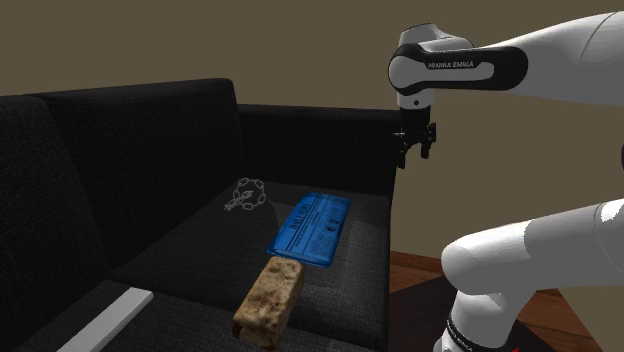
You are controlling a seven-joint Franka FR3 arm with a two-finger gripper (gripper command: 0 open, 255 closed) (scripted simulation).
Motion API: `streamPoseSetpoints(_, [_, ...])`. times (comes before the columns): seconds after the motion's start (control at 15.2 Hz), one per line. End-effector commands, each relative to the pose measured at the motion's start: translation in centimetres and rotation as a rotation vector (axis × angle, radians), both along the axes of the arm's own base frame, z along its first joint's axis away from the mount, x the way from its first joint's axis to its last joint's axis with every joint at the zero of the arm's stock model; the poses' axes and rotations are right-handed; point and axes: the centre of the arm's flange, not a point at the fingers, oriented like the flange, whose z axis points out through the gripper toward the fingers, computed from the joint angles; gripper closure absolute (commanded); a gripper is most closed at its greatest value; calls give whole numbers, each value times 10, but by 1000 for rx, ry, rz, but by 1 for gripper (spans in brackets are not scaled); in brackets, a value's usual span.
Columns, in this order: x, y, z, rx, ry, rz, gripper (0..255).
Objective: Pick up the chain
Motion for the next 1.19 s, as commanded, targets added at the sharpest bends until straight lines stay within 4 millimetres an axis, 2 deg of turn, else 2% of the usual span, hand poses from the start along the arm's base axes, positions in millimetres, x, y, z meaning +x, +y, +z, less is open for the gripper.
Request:
streamPoseSetpoints(0.0, [0,0,0,0,0,0,0])
streamPoseSetpoints(0.53, [-2,97,-27,31,-33,-207,0])
streamPoseSetpoints(1.12, [21,205,-54,66,-70,-440,0])
